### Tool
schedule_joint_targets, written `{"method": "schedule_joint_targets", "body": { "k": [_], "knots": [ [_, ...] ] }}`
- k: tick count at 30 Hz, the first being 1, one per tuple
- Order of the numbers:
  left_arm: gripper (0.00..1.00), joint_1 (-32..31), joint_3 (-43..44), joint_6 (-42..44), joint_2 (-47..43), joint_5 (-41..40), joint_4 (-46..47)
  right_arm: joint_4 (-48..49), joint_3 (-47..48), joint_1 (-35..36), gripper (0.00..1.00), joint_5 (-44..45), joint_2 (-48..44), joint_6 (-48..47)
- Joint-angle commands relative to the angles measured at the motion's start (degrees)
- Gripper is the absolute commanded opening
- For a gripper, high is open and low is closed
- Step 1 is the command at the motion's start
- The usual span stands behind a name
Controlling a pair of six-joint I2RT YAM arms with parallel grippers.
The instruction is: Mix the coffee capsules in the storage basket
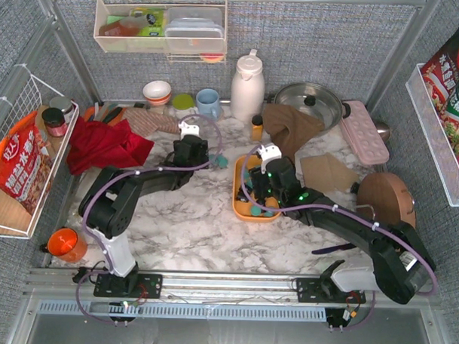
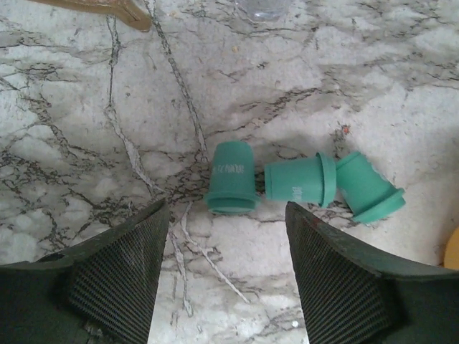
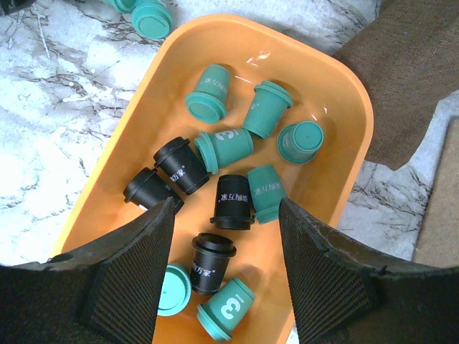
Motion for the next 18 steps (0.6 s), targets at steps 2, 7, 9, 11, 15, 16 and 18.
{"method": "schedule_joint_targets", "body": {
  "k": [2,7,9,11,15,16,18],
  "knots": [
    [0.74,1.7,2.3,1.3,2.6,3.7,-0.8,0.7,-0.1,0.0,0.64,-0.4,-0.5,0.0],
    [0.71,2.4,3.5,1.5,4.0,4.3,-1.4,0.7,0.0,-0.1,0.64,-0.7,-0.4,-0.1],
    [0.7,2.5,3.7,1.7,4.5,5.0,-1.2,0.7,0.0,-0.1,0.64,-0.8,-0.3,-0.1],
    [0.67,2.6,4.1,1.9,5.1,5.6,-1.4,0.7,0.0,-0.2,0.64,-1.0,-0.3,-0.1],
    [0.62,2.8,5.4,1.9,6.4,6.0,-2.8,0.5,0.1,-0.2,0.64,-1.2,-0.4,-0.1],
    [0.61,2.9,5.8,1.9,6.8,6.2,-3.3,0.5,0.1,-0.2,0.64,-1.2,-0.4,-0.1],
    [0.59,3.0,6.2,1.9,7.4,6.4,-3.9,0.5,0.1,-0.3,0.64,-1.3,-0.4,-0.1]
  ]
}}
